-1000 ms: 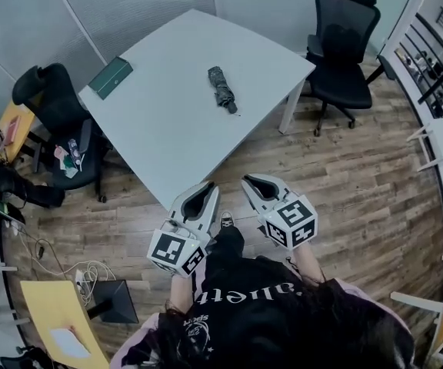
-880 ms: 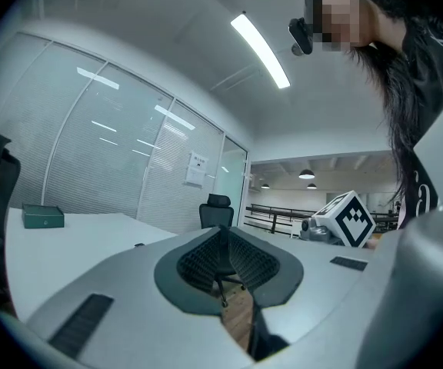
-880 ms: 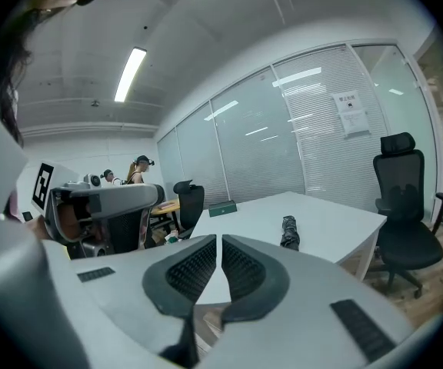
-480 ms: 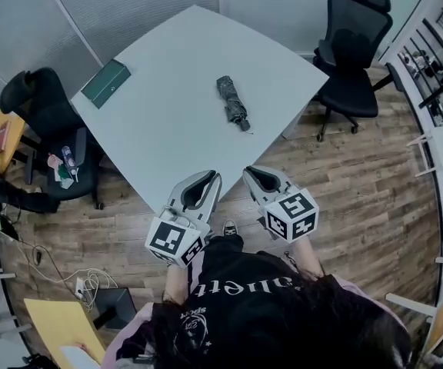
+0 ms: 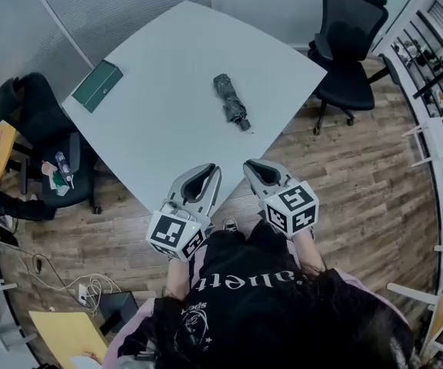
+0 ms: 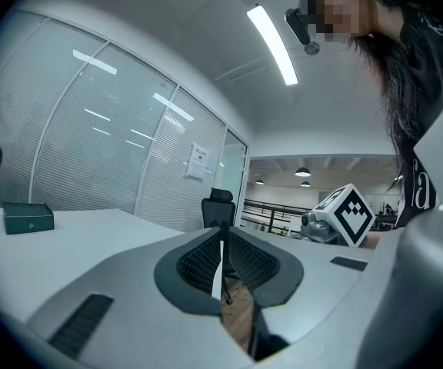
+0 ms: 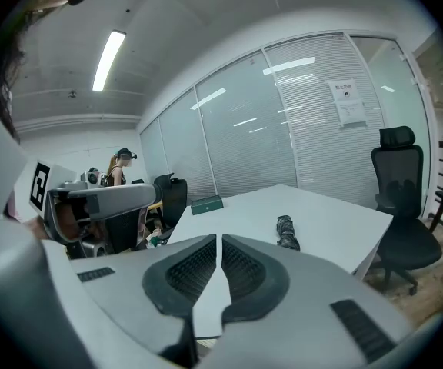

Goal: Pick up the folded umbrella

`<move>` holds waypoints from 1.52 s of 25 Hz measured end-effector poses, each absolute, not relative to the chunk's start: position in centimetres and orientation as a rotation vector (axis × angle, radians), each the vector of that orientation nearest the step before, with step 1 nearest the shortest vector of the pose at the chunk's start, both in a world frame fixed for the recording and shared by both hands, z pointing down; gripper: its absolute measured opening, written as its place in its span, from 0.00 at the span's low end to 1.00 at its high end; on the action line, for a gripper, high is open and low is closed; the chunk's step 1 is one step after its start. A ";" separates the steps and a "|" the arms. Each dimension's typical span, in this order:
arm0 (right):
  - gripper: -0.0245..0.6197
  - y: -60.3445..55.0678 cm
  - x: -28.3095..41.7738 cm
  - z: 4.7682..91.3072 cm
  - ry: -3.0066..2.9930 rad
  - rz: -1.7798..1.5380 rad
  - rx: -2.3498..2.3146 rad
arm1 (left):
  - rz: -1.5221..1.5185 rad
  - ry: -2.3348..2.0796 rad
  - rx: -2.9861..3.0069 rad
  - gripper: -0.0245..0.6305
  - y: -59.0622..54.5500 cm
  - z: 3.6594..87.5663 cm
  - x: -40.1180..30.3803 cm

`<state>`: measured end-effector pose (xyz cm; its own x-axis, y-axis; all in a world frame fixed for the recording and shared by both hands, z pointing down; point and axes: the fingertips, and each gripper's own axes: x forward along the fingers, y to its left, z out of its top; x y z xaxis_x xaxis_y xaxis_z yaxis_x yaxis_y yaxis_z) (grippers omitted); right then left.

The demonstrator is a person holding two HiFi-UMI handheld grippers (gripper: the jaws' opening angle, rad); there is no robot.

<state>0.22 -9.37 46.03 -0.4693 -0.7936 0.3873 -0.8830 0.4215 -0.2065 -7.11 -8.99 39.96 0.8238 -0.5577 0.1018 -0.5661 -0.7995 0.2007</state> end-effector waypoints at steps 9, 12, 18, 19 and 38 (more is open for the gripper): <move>0.09 -10.2 0.8 46.0 -2.445 0.575 1.461 | 0.079 -0.856 2.772 0.11 -9.4 40.5 -6.4; 0.09 -11.1 0.8 46.4 -2.454 0.587 1.444 | 0.089 -0.876 2.760 0.11 -10.1 40.9 -6.3; 0.09 -14.4 1.5 47.2 -2.477 0.605 1.397 | 0.119 -0.946 2.723 0.11 -12.8 41.8 -6.0; 0.09 -15.1 1.8 47.3 -2.479 0.610 1.392 | 0.125 -0.958 2.716 0.11 -13.4 42.0 -5.9; 0.10 -32.1 7.9 57.1 -2.341 0.694 1.249 | 0.211 -1.250 2.515 0.11 -22.8 44.8 -5.3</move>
